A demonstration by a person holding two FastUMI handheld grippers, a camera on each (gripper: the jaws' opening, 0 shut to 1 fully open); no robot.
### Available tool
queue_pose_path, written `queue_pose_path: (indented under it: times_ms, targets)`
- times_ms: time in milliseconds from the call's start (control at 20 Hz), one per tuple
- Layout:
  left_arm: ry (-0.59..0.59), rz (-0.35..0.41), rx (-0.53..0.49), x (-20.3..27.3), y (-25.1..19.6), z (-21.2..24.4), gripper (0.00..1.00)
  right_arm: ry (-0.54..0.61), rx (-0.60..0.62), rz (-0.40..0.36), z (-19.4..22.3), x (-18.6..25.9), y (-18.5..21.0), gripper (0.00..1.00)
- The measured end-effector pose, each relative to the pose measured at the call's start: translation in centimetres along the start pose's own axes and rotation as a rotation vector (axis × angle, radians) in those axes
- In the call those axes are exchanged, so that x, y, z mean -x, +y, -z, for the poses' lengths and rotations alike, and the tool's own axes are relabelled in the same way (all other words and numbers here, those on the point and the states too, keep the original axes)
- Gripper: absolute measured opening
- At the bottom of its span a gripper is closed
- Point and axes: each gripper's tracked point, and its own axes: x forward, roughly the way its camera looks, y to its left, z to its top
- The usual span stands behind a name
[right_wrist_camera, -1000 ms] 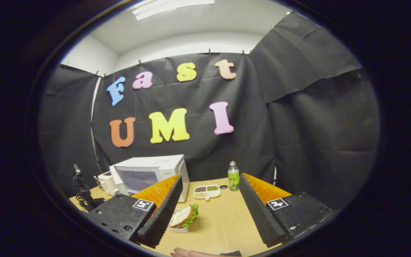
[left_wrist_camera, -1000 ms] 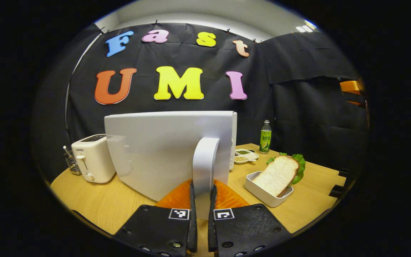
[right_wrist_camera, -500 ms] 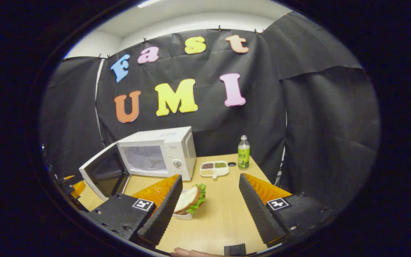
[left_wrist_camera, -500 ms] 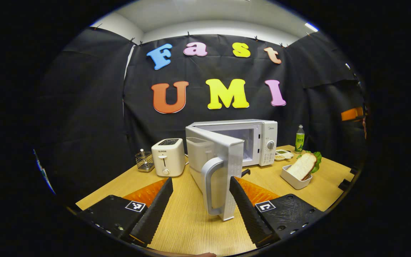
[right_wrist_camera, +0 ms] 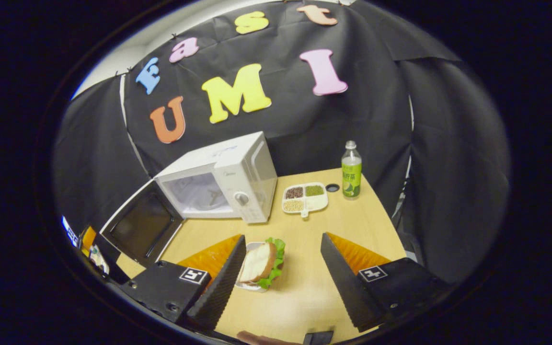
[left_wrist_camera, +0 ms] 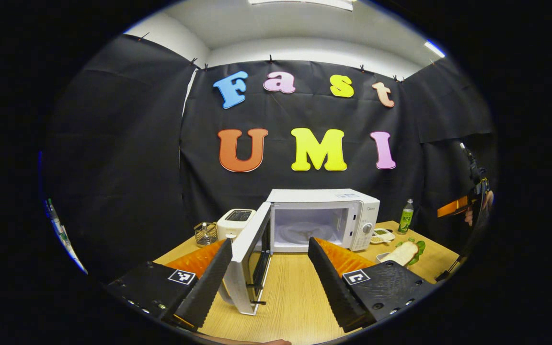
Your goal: Open the microwave oven with the left hand, put the food in, and close the microwave oven.
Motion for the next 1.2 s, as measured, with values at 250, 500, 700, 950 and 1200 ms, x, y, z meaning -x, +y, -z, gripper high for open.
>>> queue_pose_path:
  times_ms: [250, 500, 700, 950, 1200]
  targets:
    - [-0.011, -0.039, -0.004, -1.6, -0.5, -1.6, 0.95, 0.317, -0.024, -0.152, 1.8, -4.6, -0.3, 0.86]
    - [-0.006, -0.024, 0.006, -2.3, -1.6, -2.0, 0.95, 0.531, -0.079, -0.299, 4.1, -7.8, -0.1, 0.86]
    - [-0.020, -0.064, 0.011, -2.5, -0.6, -2.6, 0.95, 0.621, -0.114, -0.373, 6.1, -9.0, -0.7, 0.79]
    - [0.003, -0.055, -0.007, -3.2, -1.4, -2.0, 0.95, 0.722, -0.232, -0.451, 8.2, -10.2, 0.0, 0.87]
    - [-0.006, -0.025, -0.057, -3.0, -2.7, -2.1, 0.95, 0.713, -0.253, -0.525, 8.7, -9.2, 1.2, 0.29]
